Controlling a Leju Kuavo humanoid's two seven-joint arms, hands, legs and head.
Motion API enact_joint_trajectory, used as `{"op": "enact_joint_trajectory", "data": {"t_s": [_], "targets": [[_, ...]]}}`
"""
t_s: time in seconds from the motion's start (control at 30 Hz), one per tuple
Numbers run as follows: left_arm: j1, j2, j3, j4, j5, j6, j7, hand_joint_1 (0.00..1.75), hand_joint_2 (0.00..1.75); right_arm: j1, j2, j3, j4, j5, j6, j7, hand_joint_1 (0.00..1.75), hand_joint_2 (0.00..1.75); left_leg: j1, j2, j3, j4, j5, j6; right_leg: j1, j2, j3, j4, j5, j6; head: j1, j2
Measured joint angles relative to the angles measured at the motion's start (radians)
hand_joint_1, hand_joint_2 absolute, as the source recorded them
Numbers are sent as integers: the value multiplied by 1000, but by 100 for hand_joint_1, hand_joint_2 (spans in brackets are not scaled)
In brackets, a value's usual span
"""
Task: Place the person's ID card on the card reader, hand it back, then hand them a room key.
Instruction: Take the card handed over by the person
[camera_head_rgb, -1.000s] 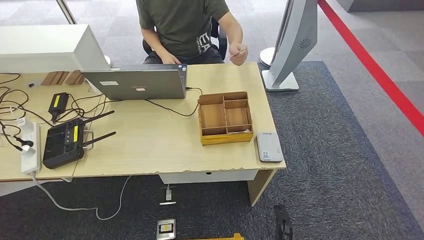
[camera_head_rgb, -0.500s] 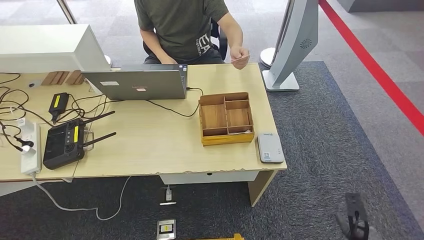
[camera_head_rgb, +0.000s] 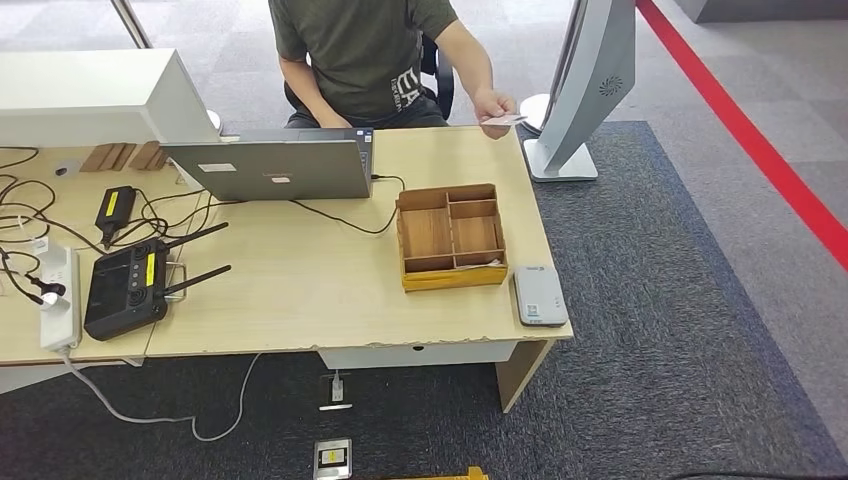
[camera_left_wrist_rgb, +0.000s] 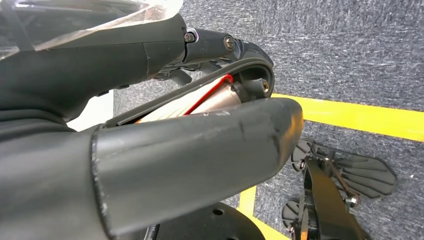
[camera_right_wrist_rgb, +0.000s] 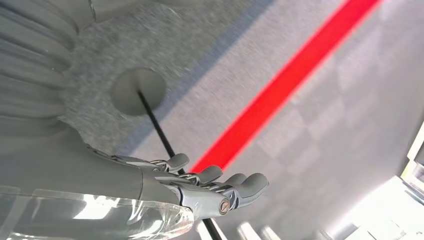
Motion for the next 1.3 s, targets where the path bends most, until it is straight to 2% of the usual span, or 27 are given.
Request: {"op": "enact_joint_trajectory", "data": {"t_s": [0.07,0.13,0.17,0.23,0.3,0.33,0.4,0.5,0.57,0.7,0.87,1.07,1.3], "targets": [[0,0,0,0,0,-1,0,0,0,6,3,-4,-34,-2,-14,-25,0,175,0,0,0,0,0,0,0,0,0,0,0,0,0,0],[-1,0,0,0,-2,-6,-2,0,0,25,-4,-6,-70,-90,43,-126,0,175,0,-1,-1,0,0,0,0,0,1,0,0,0,0,0],[-1,0,0,0,-6,-11,-3,0,0,37,-14,-6,-89,-170,121,-198,0,175,0,-1,-2,-1,0,0,0,-1,1,0,0,1,0,0],[0,3,0,0,-29,-32,-3,0,0,39,-47,1,-145,-318,385,-299,0,175,0,1,-3,-1,0,0,-1,1,0,1,1,0,1,0],[-4,8,-1,0,-67,-66,-8,0,0,-26,-88,40,-205,-311,639,-259,0,175,0,6,-4,-2,1,0,-1,4,-2,2,3,-2,0,0],[-9,11,-3,0,-86,-83,-14,0,0,-78,-112,76,-223,-271,704,-223,0,175,0,7,-5,-2,2,0,-1,5,-3,2,5,-1,-1,0],[-19,14,-7,0,-115,-110,-30,0,0,-220,-162,171,-207,-222,683,-217,0,175,0,6,-7,-2,6,1,-1,5,-4,3,7,0,-1,0],[-26,19,-15,0,-135,-125,-44,0,0,-429,-229,331,-115,-233,542,-317,0,175,0,0,-9,-1,11,1,-1,1,-6,2,9,2,-2,0],[-25,22,-21,0,-140,-126,-44,0,0,-509,-263,430,-68,-233,507,-341,0,175,0,-6,-10,-1,13,1,-1,-5,-5,2,9,1,-1,0],[-21,27,-30,0,-143,-125,-35,0,0,-598,-302,596,-10,-196,490,-331,0,175,0,-12,-13,-1,14,0,0,-11,-7,3,9,1,-1,0],[-22,31,-36,0,-144,-123,-31,0,0,-694,-323,763,42,-121,489,-318,0,175,0,-12,-15,-1,14,0,0,-11,-10,3,9,1,-2,0],[-21,31,-37,0,-144,-121,-45,0,0,-798,-318,920,118,59,488,-318,0,175,0,-11,-16,-1,14,0,0,-11,-11,3,9,1,-2,0],[-21,31,-37,0,-146,-119,-44,0,0,-877,-291,1055,238,234,499,-331,0,175,0,-11,-16,-1,14,0,0,-11,-11,3,9,1,-2,0]]}}
